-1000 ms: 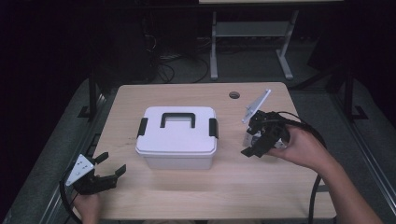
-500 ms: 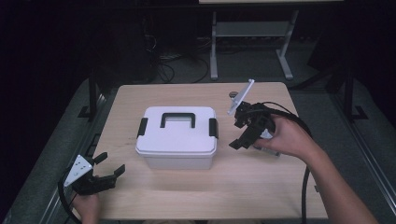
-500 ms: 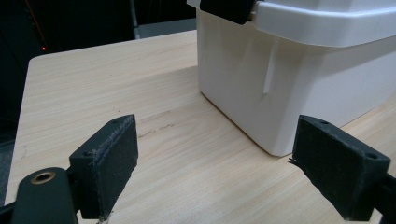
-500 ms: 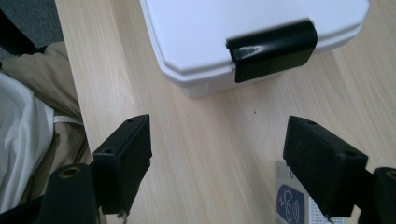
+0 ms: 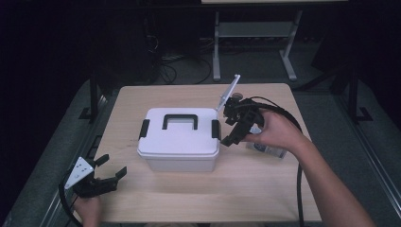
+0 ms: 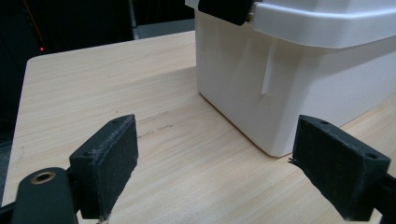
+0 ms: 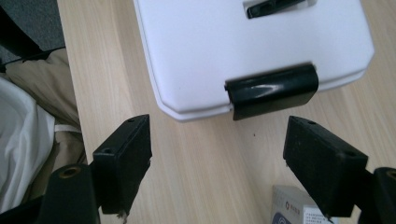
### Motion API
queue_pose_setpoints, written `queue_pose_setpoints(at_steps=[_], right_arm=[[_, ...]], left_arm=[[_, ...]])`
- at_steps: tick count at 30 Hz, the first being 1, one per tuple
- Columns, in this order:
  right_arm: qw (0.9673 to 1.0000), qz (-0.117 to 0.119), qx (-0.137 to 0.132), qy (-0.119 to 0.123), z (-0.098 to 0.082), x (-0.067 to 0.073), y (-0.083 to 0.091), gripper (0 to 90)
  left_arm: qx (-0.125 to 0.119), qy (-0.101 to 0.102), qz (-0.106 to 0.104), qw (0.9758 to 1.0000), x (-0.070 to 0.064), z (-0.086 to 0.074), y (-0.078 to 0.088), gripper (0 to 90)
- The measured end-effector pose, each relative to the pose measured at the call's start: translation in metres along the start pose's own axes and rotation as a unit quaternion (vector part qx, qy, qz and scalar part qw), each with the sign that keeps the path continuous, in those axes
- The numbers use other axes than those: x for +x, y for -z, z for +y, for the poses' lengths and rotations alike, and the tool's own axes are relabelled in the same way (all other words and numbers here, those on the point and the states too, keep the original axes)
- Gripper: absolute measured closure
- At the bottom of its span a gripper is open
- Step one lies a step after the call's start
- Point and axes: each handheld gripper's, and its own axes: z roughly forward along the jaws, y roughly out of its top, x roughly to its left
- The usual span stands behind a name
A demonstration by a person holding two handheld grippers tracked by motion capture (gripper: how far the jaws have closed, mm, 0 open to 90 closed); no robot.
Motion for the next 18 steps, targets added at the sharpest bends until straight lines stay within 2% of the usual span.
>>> queue_pose_setpoints(at_steps=[8, 18], right_arm=[[0.9999, 0.003, 0.000, 0.011, 0.017, -0.004, 0.001, 23.0], [0.9996, 0.012, 0.002, 0.027, 0.050, -0.015, -0.007, 23.0]], left_arm=[[-0.001, 0.001, -0.002, 1.0000, 0.000, 0.000, 0.000, 13.4], [-0.001, 0.001, -0.003, 1.0000, 0.000, 0.000, 0.000, 13.4]])
